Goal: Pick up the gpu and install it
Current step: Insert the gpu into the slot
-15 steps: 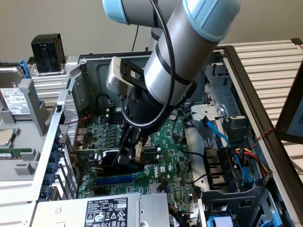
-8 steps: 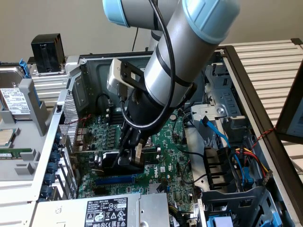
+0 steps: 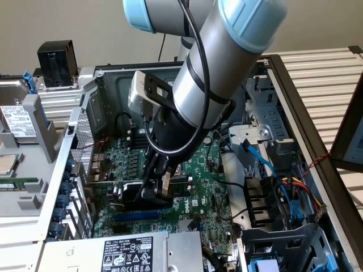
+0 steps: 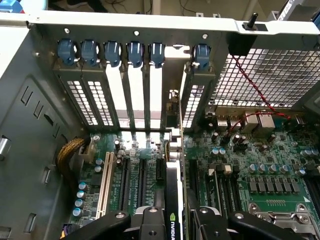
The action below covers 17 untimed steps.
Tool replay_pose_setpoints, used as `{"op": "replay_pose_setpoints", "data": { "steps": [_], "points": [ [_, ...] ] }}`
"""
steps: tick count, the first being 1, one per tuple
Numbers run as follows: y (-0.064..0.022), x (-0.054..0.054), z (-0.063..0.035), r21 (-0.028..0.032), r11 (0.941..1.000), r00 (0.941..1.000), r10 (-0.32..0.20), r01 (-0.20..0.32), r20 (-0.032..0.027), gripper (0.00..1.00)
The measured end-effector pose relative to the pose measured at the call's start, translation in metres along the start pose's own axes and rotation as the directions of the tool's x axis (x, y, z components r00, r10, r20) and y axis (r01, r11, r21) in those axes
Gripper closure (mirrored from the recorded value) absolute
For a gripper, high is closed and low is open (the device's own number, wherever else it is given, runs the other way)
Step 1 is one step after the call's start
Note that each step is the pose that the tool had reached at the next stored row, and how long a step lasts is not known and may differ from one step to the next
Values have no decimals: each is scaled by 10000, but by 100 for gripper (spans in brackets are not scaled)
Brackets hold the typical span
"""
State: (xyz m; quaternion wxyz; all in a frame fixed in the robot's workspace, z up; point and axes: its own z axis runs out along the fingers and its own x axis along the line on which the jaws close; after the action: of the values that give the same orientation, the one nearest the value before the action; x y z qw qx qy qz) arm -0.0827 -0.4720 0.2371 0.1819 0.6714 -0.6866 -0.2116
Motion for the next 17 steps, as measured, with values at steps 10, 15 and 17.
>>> {"op": "replay_pose_setpoints", "data": {
  "steps": [10,15,17],
  "points": [
    [-2,-12,4,-1,10000,10000,15,-15,-10,73],
    [-12,-19,20,1,10000,10000,41,-41,-51,73],
    [-15,-24,25,2,10000,10000,52,-52,-70,73]
  ]
}}
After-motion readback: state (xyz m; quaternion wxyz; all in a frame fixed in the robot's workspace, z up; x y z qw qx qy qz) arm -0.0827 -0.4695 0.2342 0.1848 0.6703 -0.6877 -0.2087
